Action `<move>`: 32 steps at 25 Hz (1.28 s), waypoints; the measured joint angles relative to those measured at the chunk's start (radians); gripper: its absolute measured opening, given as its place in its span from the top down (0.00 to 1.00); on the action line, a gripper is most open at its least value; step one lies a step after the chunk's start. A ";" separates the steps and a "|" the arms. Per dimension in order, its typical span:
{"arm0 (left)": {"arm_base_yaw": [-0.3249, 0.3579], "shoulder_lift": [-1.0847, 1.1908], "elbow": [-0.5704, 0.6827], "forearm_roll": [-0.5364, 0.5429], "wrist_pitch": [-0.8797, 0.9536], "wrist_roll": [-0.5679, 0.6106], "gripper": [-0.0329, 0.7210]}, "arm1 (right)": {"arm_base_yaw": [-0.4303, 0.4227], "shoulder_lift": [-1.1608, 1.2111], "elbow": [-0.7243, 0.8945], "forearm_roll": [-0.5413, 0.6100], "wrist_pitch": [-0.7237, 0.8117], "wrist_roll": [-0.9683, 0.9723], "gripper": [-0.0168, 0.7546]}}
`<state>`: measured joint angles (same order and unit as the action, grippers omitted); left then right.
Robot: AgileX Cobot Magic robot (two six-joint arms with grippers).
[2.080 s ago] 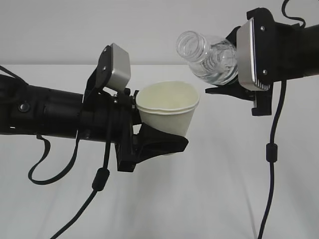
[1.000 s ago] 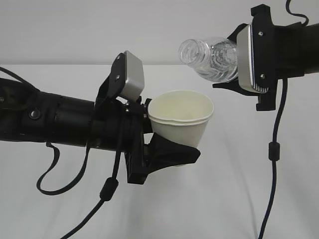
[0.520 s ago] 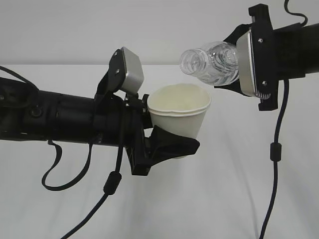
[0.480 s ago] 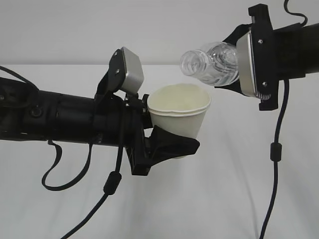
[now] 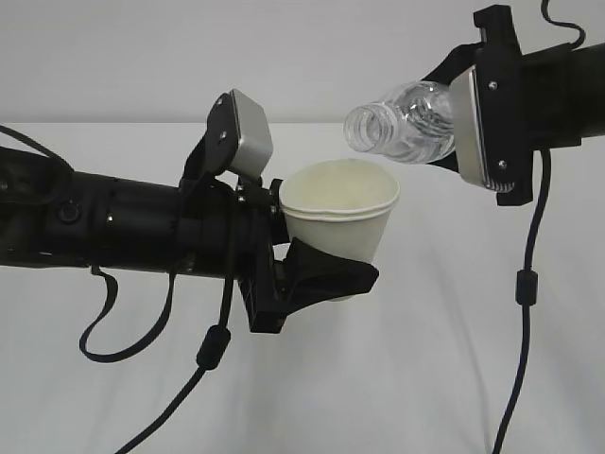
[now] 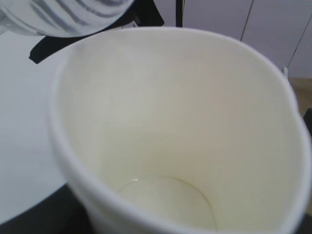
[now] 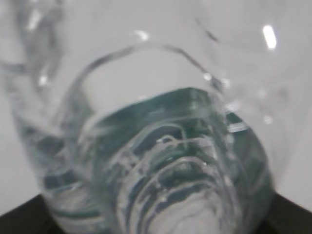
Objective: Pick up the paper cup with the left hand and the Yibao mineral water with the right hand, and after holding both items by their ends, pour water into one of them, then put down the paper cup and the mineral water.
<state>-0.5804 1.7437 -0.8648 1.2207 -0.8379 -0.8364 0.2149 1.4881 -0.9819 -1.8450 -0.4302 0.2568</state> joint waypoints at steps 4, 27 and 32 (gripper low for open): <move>0.000 0.000 0.000 0.000 0.000 0.000 0.37 | 0.000 0.000 0.000 0.000 0.003 -0.020 0.34; 0.000 0.000 0.000 0.012 0.011 0.000 0.37 | 0.000 0.000 0.000 0.000 0.022 -0.100 0.34; 0.000 0.000 0.000 0.012 0.014 0.000 0.37 | 0.000 0.000 0.000 0.000 0.024 -0.110 0.34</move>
<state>-0.5804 1.7437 -0.8648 1.2326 -0.8236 -0.8364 0.2149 1.4881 -0.9819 -1.8450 -0.4063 0.1469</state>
